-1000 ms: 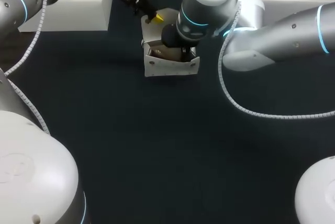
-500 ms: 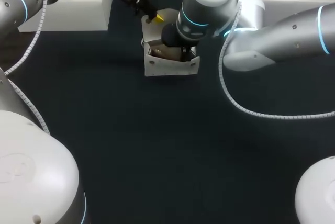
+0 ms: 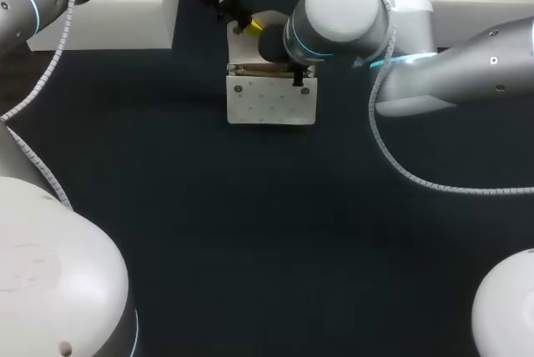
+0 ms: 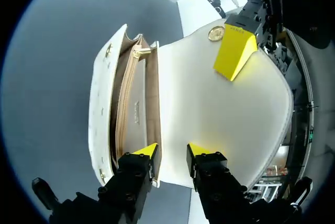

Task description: Pick up the bag, open it, inspect its contents, close it, and place it on the opposite side

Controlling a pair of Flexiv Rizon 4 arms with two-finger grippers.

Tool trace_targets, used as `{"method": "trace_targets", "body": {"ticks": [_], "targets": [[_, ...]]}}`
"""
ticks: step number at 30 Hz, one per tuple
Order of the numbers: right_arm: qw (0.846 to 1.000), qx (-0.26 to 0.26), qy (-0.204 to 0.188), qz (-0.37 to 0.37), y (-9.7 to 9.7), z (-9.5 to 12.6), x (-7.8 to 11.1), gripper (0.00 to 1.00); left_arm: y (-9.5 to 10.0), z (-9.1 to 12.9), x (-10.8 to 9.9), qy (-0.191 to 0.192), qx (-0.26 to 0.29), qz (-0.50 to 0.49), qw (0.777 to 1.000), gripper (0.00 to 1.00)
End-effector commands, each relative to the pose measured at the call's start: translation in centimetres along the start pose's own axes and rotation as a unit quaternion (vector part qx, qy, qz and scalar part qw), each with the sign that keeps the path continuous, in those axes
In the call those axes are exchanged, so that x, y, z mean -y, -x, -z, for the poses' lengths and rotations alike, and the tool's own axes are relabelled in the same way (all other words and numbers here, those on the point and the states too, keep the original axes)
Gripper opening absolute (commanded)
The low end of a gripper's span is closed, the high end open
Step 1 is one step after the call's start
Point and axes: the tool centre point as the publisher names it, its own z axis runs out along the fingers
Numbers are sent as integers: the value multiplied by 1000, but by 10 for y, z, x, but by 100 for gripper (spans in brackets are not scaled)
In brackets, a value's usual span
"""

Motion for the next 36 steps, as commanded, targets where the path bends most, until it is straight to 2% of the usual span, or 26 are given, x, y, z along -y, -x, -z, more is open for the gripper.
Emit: {"method": "trace_targets", "body": {"ticks": [1, 4, 8, 13, 20, 23, 27, 28, 31, 36], "targets": [[998, 63, -3, -3, -5, 31, 6, 31, -3, -3, 1, 0, 11, 3, 1000, 0], [997, 76, -3, -6, -5, 41, 8, 29, 3, -9, -3, -4, 13, 4, 1000, 0], [997, 80, -1, -3, -11, 48, 7, 29, 18, -17, -10, -4, 45, 3, 999, 0], [998, 68, 1, -1, -25, 47, 8, 30, 39, -25, -22, -21, 62, 0, 998, 0], [999, 50, 6, -7, -41, 40, 10, 20, 58, -37, -35, -14, 89, -19, 996, 0], [999, 46, 10, -7, -46, 36, 11, 21, 59, -44, -43, -11, 91, -35, 995, 0], [999, 37, 13, -9, -55, 28, 11, 21, 56, -51, -48, 13, 110, -60, 992, 0], [999, 34, 13, -10, -57, 25, 11, 20, 56, -52, -49, 15, 112, -63, 992, 0], [999, 27, 17, -10, -64, 17, 8, 0, 52, -54, -53, 23, 123, -75, 989, 0], [999, 23, 26, -14, -73, 11, 3, 0, 48, -59, -67, 25, 129, -83, 988, 0]]}}
